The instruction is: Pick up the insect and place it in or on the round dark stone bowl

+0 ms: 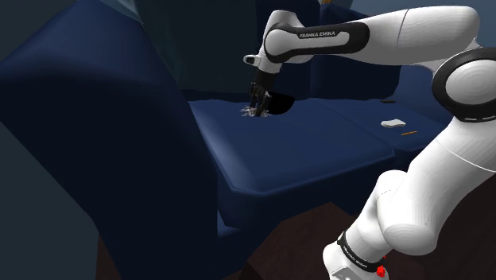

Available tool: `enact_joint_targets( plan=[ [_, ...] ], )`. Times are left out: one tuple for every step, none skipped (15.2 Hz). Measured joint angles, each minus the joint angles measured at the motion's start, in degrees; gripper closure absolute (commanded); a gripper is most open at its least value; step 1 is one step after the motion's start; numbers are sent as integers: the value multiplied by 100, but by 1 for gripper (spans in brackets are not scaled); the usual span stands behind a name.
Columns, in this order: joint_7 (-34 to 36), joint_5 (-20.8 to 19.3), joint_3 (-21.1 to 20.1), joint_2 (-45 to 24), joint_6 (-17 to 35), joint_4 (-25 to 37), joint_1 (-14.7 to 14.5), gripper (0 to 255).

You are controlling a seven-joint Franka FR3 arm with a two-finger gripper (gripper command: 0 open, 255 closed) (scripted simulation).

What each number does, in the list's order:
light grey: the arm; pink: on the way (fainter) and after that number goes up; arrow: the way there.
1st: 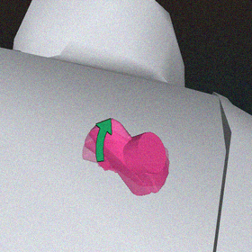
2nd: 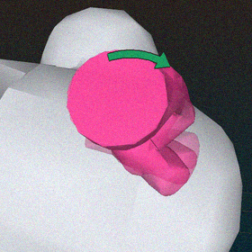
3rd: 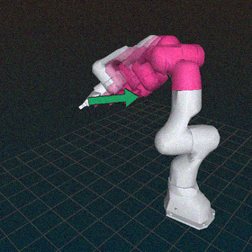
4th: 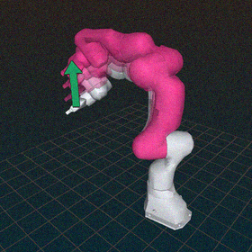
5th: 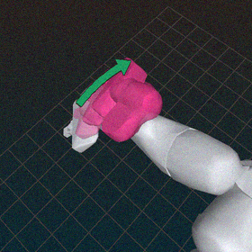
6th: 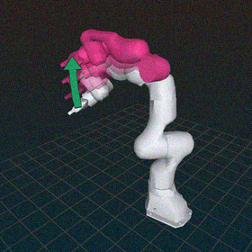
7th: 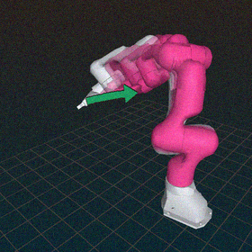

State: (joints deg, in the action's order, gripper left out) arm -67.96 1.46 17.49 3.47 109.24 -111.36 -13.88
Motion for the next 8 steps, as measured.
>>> enact_joint_targets(
  plan=[
    [-4, -1, 3, 4, -73, 69, 2, 255],
    [4, -6, 0, 16, -161, 146, 1, 255],
    [8, -8, 0, 20, -241, 222, 0, 255],
    [21, -12, -6, 33, -301, 270, -4, 255],
    [16, -10, -3, 25, -384, 360, -1, 255],
    [8, -8, 2, 13, -471, 458, 2, 255],
    [23, -12, -4, 28, -527, 501, -2, 255],
    [27, -11, -5, 24, -607, 584, -4, 255]
  ],
)
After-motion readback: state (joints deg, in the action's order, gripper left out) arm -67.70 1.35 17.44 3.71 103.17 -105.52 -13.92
